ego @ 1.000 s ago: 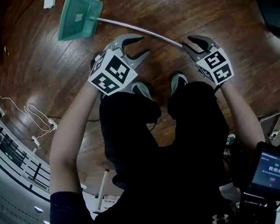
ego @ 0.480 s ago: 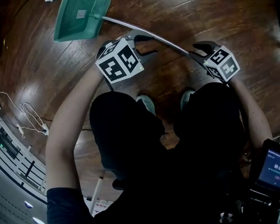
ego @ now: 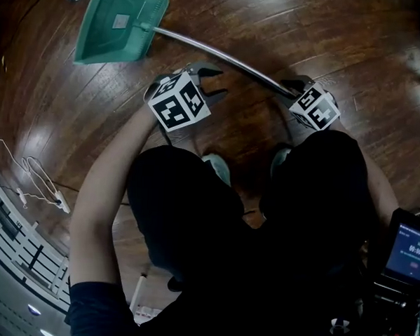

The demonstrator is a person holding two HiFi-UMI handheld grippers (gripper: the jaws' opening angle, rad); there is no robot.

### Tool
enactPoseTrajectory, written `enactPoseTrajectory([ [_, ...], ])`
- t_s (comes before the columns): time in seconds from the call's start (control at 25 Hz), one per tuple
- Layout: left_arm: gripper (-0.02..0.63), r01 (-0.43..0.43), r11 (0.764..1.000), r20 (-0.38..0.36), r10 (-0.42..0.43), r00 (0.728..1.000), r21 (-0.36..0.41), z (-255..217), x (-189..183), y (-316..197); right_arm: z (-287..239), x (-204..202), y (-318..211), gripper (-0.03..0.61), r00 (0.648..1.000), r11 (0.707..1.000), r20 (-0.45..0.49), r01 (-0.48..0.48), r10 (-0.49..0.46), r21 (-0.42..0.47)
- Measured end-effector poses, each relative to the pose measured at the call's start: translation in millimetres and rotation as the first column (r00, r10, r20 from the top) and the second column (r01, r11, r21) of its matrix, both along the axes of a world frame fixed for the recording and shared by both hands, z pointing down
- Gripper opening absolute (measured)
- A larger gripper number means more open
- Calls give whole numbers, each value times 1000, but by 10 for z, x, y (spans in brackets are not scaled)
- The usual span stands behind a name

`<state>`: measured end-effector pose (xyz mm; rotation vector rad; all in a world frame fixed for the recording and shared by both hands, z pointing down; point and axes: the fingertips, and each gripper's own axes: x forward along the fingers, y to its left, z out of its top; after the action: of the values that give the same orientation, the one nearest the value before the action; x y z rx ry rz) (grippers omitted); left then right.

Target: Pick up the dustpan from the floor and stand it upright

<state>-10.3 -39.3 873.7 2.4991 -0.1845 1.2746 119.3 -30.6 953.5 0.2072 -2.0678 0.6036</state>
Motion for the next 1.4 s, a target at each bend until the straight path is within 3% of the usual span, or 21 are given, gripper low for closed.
enactPoseTrajectory([
  [0.2, 175, 12, 1000, -15, -12, 1000, -18, 72, 89, 111, 54, 88, -35, 143, 995, 999, -102, -2, 6, 42],
  [0.44, 175, 23, 1000, -28, -24, 999, -19, 88, 165, 133, 168, 113, 68, 143, 980, 995, -180, 93, -85, 37],
  [0.68, 175, 29, 1000, -24, -29, 999, -7, 22, 136, 61, 162, 165, -67, 93, 972, 990, -222, 100, -75, 101],
  [0.92, 175, 55, 998, -11, -54, 998, 23, 14, 14, -116, 78, 228, -275, 86, 957, 979, -271, 141, -98, 144],
  [1.2, 175, 42, 995, -14, -41, 999, 88, -35, 66, -418, -218, 379, -856, 84, 920, 932, -368, 245, -137, 267],
  [1.4, 175, 47, 988, -27, -44, 999, 145, -123, 113, -693, -455, 360, -1258, 84, 882, 878, -435, 345, -182, 331],
])
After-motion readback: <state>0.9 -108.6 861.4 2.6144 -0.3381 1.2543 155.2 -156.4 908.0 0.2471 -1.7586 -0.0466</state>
